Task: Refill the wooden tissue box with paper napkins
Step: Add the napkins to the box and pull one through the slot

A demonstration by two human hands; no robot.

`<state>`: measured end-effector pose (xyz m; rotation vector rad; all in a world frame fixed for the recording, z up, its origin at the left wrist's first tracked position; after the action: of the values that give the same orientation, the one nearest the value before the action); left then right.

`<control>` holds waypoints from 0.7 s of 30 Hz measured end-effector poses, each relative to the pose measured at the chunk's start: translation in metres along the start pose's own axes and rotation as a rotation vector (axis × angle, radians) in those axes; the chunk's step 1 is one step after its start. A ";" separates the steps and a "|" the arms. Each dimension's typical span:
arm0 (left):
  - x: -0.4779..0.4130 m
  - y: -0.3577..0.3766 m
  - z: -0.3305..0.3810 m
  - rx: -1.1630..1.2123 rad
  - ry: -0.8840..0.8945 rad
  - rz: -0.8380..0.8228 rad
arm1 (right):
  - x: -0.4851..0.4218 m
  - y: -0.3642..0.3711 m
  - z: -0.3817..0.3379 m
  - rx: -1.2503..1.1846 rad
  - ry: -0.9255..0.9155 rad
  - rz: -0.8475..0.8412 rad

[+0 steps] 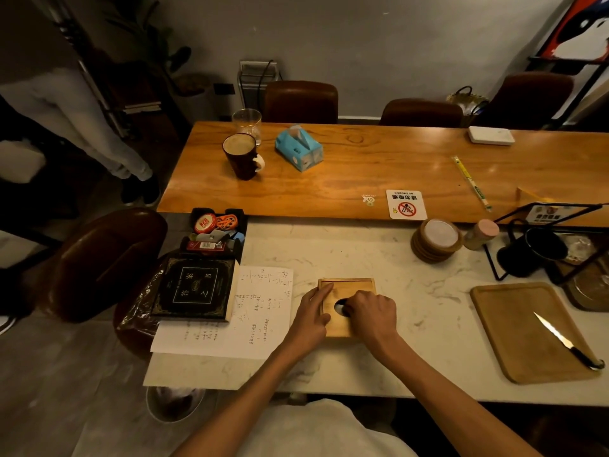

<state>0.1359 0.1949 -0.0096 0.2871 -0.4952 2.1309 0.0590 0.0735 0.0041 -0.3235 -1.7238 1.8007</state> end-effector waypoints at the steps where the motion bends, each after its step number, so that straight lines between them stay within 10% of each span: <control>1: 0.000 0.000 0.000 0.001 -0.001 -0.002 | 0.000 0.001 0.000 -0.002 0.001 -0.002; 21: -0.003 0.000 -0.005 0.043 0.002 -0.003 | 0.002 0.000 -0.004 0.054 -0.072 0.006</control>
<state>0.1369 0.1952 -0.0154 0.3104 -0.4480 2.1407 0.0597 0.0780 0.0038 -0.2441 -1.7208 1.8811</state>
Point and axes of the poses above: each hand's wrist, its own x-axis away from the middle knuckle, its own y-axis out of the palm, z = x × y, the point moved 2 cm from there along -x, towards the middle knuckle, and after that the axes turned 10 degrees about x, right-handed, at the moved point
